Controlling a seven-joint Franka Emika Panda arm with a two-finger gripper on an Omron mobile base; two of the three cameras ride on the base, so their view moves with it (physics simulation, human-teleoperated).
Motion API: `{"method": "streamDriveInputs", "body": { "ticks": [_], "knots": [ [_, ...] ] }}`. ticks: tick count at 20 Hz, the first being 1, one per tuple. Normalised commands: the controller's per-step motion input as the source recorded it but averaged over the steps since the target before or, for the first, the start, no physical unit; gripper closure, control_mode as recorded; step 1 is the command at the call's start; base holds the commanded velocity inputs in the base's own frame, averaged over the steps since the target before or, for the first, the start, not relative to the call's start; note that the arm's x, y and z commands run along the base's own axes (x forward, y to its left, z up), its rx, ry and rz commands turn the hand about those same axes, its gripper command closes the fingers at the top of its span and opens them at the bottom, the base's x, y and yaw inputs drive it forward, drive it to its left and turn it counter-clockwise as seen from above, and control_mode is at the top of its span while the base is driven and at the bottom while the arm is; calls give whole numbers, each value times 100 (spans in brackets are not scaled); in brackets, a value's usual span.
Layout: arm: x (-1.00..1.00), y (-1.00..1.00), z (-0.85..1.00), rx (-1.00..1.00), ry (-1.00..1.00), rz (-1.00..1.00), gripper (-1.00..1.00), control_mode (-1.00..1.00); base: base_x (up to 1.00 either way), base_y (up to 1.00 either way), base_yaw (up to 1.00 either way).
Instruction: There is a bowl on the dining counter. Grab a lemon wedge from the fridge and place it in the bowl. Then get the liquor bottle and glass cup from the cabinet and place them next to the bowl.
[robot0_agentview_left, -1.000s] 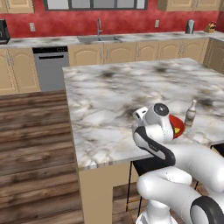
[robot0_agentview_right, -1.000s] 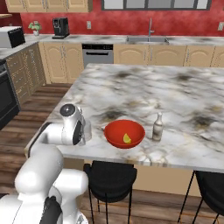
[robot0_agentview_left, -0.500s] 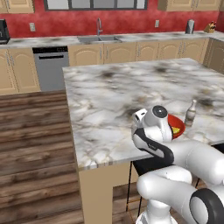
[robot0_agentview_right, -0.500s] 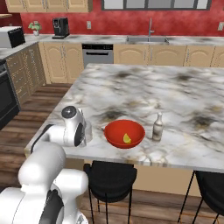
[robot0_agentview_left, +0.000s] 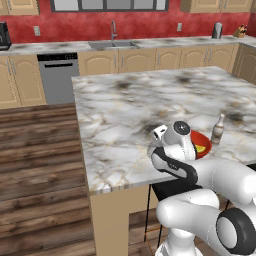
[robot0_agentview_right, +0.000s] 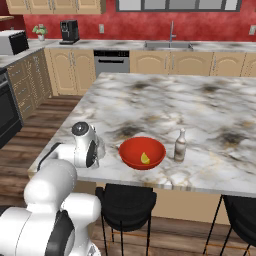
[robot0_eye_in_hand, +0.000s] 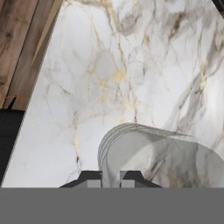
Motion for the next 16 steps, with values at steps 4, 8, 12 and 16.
{"method": "streamDriveInputs", "body": {
  "ticks": [4, 8, 12, 16],
  "knots": [
    [1, 0, -16, 0, 0, 1, 100, -100, 0, 0, 0],
    [0, 0, -15, 0, 0, 1, 100, -100, 0, 0, 0],
    [0, 0, -2, 0, 1, 0, 100, -100, 0, 0, 0],
    [-1, 0, 1, 0, 14, 0, 100, -100, 0, 0, 0]
  ]
}}
